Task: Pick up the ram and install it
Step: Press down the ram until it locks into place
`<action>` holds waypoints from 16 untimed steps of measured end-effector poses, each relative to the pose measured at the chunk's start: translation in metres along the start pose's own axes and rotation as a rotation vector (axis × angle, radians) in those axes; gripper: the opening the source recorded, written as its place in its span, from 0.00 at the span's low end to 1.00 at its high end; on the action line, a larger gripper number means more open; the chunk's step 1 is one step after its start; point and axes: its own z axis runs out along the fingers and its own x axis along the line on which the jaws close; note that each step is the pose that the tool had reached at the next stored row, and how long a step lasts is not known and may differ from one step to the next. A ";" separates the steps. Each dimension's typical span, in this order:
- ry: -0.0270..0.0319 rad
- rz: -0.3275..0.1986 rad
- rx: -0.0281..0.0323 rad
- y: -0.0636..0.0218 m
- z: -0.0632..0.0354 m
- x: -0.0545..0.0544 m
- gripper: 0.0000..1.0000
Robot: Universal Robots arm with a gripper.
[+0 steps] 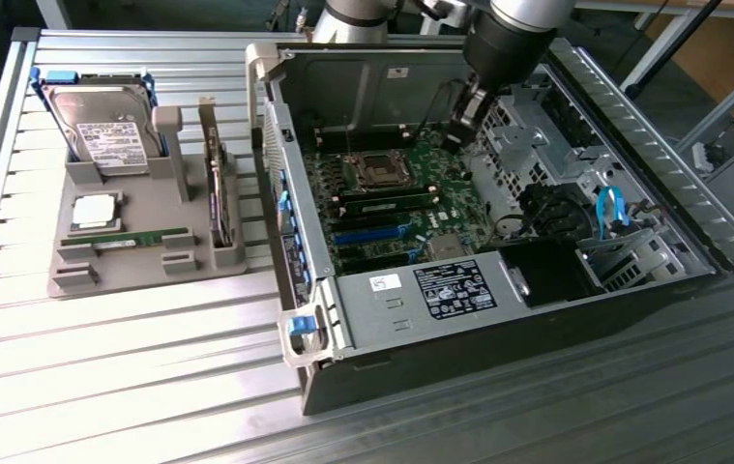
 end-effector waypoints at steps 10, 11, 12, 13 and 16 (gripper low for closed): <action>-0.0113 0.346 0.0050 0.0000 0.0000 0.000 0.09; -0.0130 0.401 0.0058 0.0000 0.0000 0.000 0.09; -0.0143 0.443 0.0065 0.0000 -0.0001 0.000 0.09; -0.0162 0.498 0.0072 0.0000 0.0000 0.000 0.09; -0.0199 0.613 0.0089 0.0000 0.0000 0.000 0.09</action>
